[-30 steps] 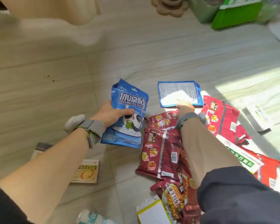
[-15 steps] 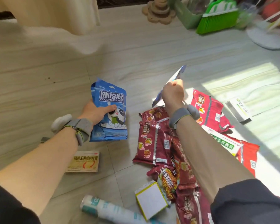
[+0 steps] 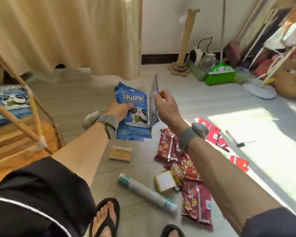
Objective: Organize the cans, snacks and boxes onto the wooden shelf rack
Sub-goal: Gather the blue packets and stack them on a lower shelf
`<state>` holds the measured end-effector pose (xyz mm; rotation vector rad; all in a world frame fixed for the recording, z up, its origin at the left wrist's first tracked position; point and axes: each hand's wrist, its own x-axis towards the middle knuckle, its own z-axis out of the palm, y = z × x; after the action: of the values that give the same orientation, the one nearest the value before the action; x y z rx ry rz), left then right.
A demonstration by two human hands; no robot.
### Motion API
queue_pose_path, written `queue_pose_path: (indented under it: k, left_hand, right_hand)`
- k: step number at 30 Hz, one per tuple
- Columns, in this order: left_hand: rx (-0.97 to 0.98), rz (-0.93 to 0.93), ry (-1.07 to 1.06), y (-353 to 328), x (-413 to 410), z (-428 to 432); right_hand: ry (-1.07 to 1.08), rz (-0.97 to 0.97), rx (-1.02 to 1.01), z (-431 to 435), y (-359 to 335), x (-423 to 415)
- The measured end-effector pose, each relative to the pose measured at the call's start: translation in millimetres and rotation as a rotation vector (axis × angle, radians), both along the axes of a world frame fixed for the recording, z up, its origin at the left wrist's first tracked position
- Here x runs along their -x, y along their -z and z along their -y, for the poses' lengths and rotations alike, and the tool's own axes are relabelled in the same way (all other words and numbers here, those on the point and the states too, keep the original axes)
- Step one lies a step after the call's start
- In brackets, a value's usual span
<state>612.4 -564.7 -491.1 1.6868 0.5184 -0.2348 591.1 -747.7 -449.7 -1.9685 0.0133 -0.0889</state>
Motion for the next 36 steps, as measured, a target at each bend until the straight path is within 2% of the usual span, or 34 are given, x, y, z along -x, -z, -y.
queue_pose_path:
  k: [5, 11, 16, 19, 21, 23, 27, 32, 36]
  left_hand:
    - [0.102, 0.072, -0.046, -45, 64, -24]
    - [0.208, 0.102, -0.111, -56, 102, -53]
    - [0.185, 0.137, -0.152, -84, 147, -77]
    - [0.150, 0.119, -0.182, -93, 166, -93]
    - [0.173, 0.116, -0.220, -100, 178, -101]
    - [0.159, 0.175, -0.260, -106, 194, -115]
    - [0.126, 0.269, -0.347, -114, 218, -139]
    - [0.020, 0.213, -0.444, -125, 258, -178]
    - [0.017, 0.191, -0.502, -115, 275, -199]
  right_hand:
    - [-0.197, 0.049, -0.001, -53, -38, 65]
    - [-0.240, 0.053, -0.043, -81, -63, 100]
    - [-0.210, 0.091, -0.034, -100, -69, 120]
    - [-0.165, -0.113, -0.115, -106, -74, 129]
    - [-0.257, -0.327, -0.256, -110, -77, 132]
    - [-0.375, -0.453, -0.370, -123, -85, 146]
    - [-0.501, -0.512, -0.452, -141, -83, 160]
    - [-0.618, -0.548, -0.511, -185, -73, 180]
    - [-0.666, -0.613, -0.491, -204, -61, 188]
